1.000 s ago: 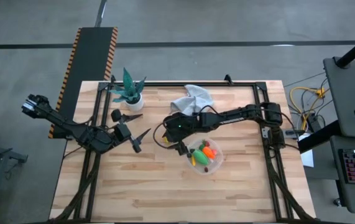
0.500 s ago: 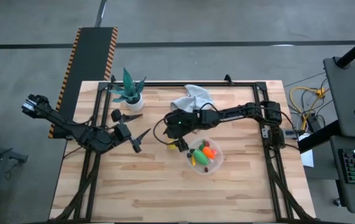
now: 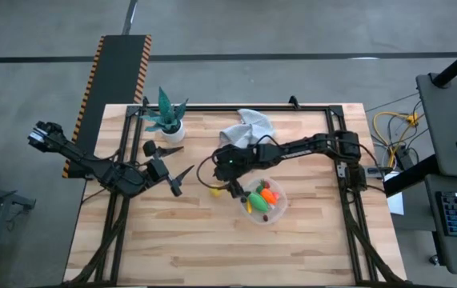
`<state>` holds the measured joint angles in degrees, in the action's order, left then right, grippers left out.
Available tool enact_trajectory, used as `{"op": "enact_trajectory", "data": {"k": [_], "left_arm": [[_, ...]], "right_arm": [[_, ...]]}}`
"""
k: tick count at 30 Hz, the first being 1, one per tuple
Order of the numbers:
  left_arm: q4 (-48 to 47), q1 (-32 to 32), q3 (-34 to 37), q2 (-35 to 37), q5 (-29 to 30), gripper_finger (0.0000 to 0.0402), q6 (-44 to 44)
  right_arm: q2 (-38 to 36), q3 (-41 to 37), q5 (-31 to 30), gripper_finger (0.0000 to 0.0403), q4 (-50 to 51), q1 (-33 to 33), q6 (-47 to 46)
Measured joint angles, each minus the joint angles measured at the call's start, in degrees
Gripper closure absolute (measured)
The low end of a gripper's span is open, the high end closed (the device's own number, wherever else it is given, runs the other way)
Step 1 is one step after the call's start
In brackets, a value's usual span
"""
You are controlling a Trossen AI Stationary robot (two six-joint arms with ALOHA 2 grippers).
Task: Pick and placing Produce into tupperware
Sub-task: Put the lemon into the transparent bin
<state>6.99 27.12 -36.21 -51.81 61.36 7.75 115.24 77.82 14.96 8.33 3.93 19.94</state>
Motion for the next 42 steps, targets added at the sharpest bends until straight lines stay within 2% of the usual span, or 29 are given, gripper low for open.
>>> {"op": "enact_trajectory", "data": {"k": [24, 32, 42], "left_arm": [[-0.1, 0.0, 0.0, 0.0, 0.0, 0.01, 0.0], [-0.1, 0.0, 0.0, 0.0, 0.0, 0.01, 0.0], [-0.3, 0.1, -0.1, 0.0, 0.0, 0.01, 0.0]], "right_arm": [[4.8, 0.7, 0.5, 0.0138, -6.3, -2.7, 3.1], [9.5, 5.2, 0.1, 0.0138, -6.3, -2.6, 4.0], [10.2, 8.0, 0.0, 0.0138, -6.5, -1.8, 4.7]]}}
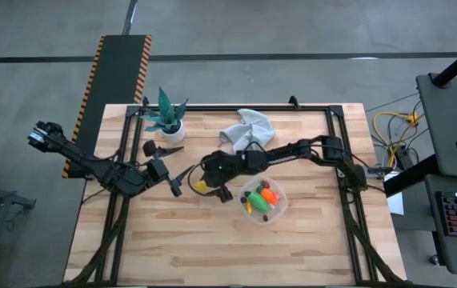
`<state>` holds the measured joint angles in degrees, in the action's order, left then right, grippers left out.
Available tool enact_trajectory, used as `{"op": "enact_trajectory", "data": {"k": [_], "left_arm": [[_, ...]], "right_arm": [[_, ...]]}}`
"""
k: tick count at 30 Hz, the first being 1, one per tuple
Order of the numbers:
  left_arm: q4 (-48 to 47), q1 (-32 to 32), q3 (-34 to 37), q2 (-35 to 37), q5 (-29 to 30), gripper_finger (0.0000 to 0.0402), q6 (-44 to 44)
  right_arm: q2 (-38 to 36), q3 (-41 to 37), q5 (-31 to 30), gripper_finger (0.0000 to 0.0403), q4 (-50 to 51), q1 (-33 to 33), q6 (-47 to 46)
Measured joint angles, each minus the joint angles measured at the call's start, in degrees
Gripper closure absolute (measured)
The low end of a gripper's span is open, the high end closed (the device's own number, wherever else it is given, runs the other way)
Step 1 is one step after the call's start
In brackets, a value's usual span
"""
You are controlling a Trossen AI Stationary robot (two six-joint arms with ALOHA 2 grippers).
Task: Pick and placing Produce into tupperware
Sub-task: Put the lemon into the transparent bin
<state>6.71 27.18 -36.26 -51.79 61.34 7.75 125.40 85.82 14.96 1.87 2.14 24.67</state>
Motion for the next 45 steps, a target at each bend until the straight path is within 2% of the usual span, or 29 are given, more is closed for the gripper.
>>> {"op": "enact_trajectory", "data": {"k": [34, 38, 45], "left_arm": [[0.1, 0.0, 0.0, 0.0, 0.0, 0.01, 0.0], [0.0, 0.0, 0.0, 0.0, 0.0, 0.01, 0.0], [0.1, 0.0, 0.0, -0.2, -0.1, 0.01, 0.0]], "right_arm": [[3.2, 2.1, 0.5, 0.0138, -9.1, 0.7, -3.7], [5.4, 2.2, 0.5, 0.0138, -12.4, 0.4, -5.0], [7.3, 3.7, 0.0, 0.0138, -12.0, 1.0, -6.5]]}}
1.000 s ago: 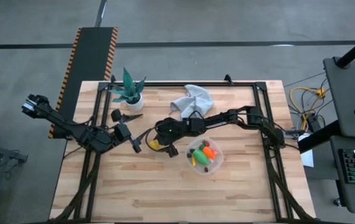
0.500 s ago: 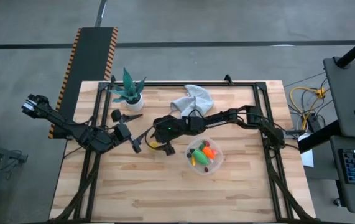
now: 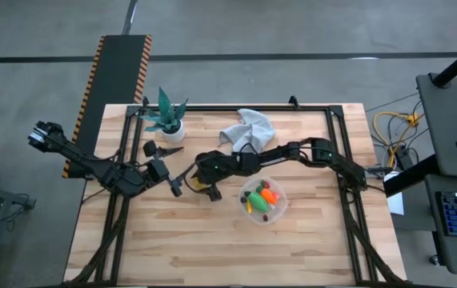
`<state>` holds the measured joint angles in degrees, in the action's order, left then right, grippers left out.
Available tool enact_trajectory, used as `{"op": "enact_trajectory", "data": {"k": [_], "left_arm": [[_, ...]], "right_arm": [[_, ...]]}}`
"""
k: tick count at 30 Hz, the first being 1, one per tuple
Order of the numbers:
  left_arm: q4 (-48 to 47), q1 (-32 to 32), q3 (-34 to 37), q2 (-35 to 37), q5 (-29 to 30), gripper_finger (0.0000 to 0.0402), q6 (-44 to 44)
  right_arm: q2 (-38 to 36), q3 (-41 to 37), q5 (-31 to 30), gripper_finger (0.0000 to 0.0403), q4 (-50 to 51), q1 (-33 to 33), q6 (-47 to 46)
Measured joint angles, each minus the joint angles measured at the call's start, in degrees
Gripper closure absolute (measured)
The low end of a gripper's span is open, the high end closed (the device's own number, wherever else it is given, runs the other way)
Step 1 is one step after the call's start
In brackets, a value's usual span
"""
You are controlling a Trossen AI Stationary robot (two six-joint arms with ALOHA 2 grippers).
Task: Pick and placing Produce into tupperware
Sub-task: Put the lemon into the transparent bin
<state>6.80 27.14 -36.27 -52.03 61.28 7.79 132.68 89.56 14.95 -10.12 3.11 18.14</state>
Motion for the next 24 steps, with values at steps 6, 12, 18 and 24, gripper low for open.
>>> {"op": "enact_trajectory", "data": {"k": [6, 12, 18, 24], "left_arm": [[-0.1, 0.0, 0.0, -0.1, 0.1, 0.01, 0.0], [-0.1, 0.0, 0.0, -0.1, 0.1, 0.01, 0.0], [0.0, 0.0, 0.0, -0.1, 0.1, 0.01, 0.0], [0.0, 0.0, 0.0, -0.1, 0.1, 0.01, 0.0]], "right_arm": [[1.2, 0.0, -0.1, 0.0138, -0.2, 0.4, -0.8], [4.0, 1.1, -0.1, 0.0139, -1.0, 0.3, -2.1], [3.9, 1.1, 0.0, 0.0147, -0.1, 0.6, -1.9], [3.6, 1.1, 0.2, 0.0154, 2.2, 1.3, -1.3]]}}
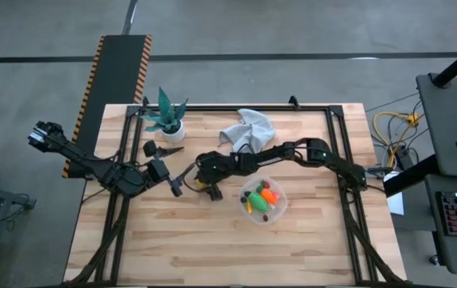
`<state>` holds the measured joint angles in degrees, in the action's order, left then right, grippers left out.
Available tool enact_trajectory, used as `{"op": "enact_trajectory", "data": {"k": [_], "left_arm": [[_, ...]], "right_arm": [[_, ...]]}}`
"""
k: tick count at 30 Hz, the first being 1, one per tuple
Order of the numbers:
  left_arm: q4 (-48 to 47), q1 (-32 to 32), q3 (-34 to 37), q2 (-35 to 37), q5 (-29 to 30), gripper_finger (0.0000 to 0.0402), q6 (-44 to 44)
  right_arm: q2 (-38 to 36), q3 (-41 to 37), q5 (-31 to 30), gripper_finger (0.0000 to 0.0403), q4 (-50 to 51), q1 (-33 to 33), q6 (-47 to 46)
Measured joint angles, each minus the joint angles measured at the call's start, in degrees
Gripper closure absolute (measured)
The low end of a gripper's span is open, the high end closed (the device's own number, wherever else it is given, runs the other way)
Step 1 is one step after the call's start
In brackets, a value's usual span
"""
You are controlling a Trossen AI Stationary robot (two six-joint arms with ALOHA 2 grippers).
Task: Pick and placing Produce into tupperware
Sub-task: Put the lemon into the transparent bin
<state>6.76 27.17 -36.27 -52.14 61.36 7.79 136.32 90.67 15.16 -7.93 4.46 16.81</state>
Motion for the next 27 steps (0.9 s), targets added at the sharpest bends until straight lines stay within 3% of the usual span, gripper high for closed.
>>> {"op": "enact_trajectory", "data": {"k": [10, 20, 27], "left_arm": [[0.0, 0.0, 0.0, 0.0, 0.0, 0.01, 0.0], [0.0, 0.0, 0.0, 0.0, 0.0, 0.01, 0.0], [0.0, 0.0, 0.0, 0.0, 0.0, 0.01, 0.0]], "right_arm": [[-0.1, 0.0, 0.2, 0.0156, 1.5, 0.8, -0.3], [-0.2, 0.0, 0.2, 0.0217, 2.1, 0.8, -0.3], [-0.3, 0.0, -0.2, 0.0219, 3.1, 0.8, -0.3]]}}
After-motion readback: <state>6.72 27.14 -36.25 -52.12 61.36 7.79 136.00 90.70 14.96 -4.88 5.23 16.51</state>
